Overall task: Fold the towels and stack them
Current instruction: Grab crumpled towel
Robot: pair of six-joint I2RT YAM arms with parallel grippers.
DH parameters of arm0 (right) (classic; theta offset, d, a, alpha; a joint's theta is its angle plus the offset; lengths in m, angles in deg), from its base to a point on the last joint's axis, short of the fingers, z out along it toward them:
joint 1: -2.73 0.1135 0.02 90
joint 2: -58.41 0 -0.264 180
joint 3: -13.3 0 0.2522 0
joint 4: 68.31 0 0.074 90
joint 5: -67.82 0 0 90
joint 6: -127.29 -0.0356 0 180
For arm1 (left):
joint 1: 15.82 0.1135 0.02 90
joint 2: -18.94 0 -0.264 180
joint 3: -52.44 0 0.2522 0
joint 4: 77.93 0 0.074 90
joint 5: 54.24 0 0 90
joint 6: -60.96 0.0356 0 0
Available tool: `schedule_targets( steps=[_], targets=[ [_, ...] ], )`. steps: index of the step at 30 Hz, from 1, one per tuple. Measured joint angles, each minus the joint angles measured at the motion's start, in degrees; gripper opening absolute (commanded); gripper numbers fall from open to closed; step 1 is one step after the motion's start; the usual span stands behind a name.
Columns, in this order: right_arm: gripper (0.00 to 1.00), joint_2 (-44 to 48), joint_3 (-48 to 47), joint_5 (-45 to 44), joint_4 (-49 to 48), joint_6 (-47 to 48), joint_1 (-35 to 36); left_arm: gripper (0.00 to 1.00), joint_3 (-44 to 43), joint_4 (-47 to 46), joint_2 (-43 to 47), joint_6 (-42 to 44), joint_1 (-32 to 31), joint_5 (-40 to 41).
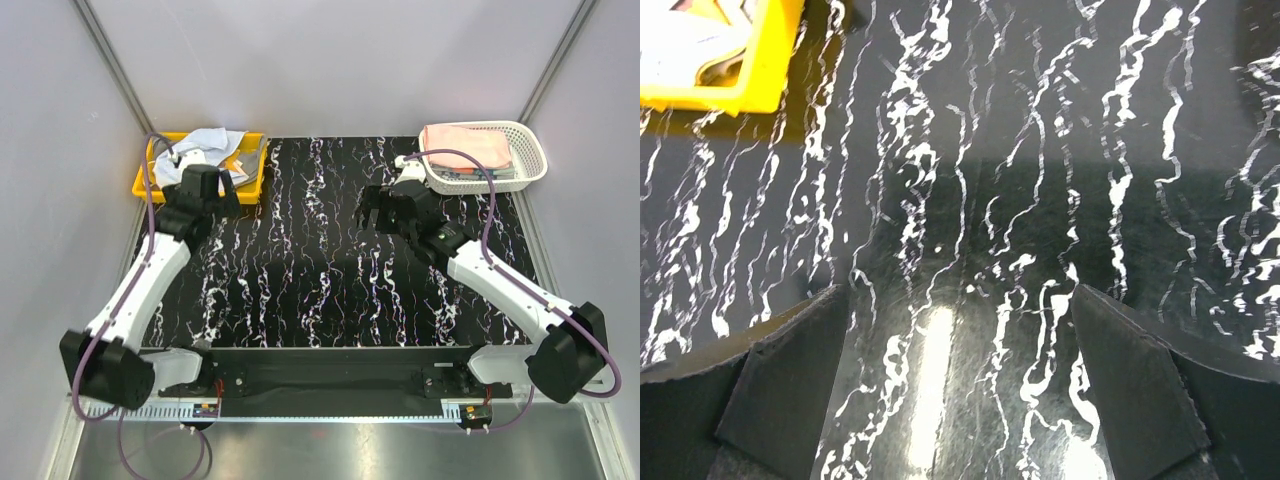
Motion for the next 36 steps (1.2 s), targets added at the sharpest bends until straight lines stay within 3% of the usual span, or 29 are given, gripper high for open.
schedule_targets(
  steps=[5, 11, 20, 32, 36],
  targets=[
    [1.00, -0.20, -0.17, 2.08, 0.92, -0.42, 0.00, 0.98, -11.19, -7.23, -15.69, 0.68, 3.89, 4.68],
    [1.00, -0.20, -0.15, 3.72, 0.94, -0.63, 0.00, 0.93, -21.86, -12.55, -32.39, 1.20, 11.74, 4.17],
    [1.00, -0.87, -0.11, 5.99, 0.13, -1.01, 0.00, 0.77, -34.38, -13.31, -53.02, 0.15, 16.31, 3.43],
    [1.00, -3.19, 1.36, 8.59, -0.90, -2.29, 0.00, 0.56, -36.65, -12.31, -56.98, -0.33, 17.84, 3.45],
    [1.00, -3.93, 1.40, 8.94, -0.94, -2.38, 0.00, 0.54, -36.68, -12.28, -57.02, -0.44, 17.94, 3.45]
  ],
)
